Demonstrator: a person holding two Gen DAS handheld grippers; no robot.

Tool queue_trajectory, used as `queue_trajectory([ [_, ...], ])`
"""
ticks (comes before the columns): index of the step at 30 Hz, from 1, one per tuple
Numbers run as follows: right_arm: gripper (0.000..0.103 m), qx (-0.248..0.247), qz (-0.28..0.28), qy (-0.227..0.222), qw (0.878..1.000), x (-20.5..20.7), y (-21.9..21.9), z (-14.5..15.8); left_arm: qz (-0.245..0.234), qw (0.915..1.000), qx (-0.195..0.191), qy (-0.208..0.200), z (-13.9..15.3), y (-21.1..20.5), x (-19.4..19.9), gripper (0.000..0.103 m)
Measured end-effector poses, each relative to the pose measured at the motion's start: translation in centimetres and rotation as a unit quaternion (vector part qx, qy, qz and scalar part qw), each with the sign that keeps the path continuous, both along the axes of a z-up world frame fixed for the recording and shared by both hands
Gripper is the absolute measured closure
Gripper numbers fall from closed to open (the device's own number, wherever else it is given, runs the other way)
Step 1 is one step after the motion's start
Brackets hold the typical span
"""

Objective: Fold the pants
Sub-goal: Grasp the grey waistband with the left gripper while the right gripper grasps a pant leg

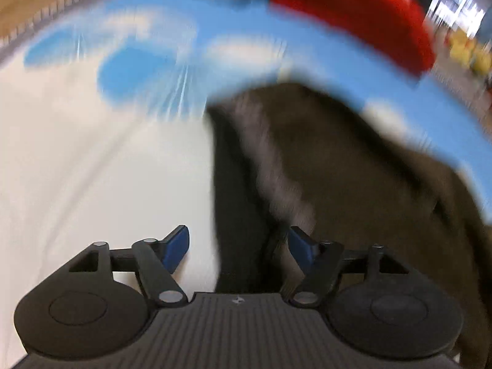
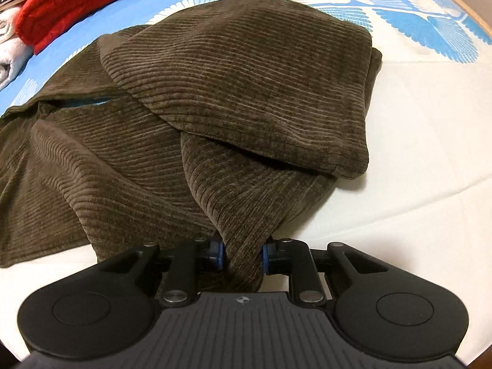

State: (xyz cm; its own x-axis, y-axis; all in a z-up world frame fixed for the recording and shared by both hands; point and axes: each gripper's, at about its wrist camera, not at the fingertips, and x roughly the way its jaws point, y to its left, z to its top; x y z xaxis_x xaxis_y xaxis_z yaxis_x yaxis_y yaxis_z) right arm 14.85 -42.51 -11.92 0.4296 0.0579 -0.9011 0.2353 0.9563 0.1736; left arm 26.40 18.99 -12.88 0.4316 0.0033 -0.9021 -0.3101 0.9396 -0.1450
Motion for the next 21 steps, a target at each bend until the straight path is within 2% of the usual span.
queue_trajectory([
  [1, 0.080, -0.002, -0.002, 0.000, 1.000, 0.0, 0.1, 0.1, -0.003, 0.9996, -0.011, 0.025, -1.0, 0.2, -0.2, 0.025],
  [7, 0.081, -0.013, -0.015, -0.009, 1.000, -0.3, 0.3, 0.3, 0.011, 0.9967, -0.076, 0.023, -0.8, 1.5, -2.6, 0.025],
  [11, 0.084, -0.024, -0.036, -0.039, 0.998, -0.9, 0.1, 1.4, -0.001, 0.9922, -0.115, 0.047, -1.3, 0.5, -2.9, 0.025],
  [15, 0.086, -0.040, -0.048, -0.072, 0.995, -1.9, 0.0, 2.6, -0.077, 0.9953, -0.022, 0.055, -1.2, -2.5, -3.0, 0.027],
  [17, 0.087, -0.052, -0.055, -0.088, 0.993, -2.5, 0.0, 3.3, -0.102, 0.9938, 0.010, 0.044, -0.8, -3.7, -3.2, 0.040],
  [19, 0.088, -0.060, -0.064, -0.110, 0.990, -3.2, -0.3, 4.2, -0.108, 0.9933, 0.028, 0.031, 0.1, -4.1, -3.7, 0.072],
  [21, 0.089, -0.075, -0.074, -0.128, 0.986, -4.0, -0.4, 4.8, -0.130, 0.9894, 0.063, 0.013, 1.2, -4.8, -4.5, 0.078],
])
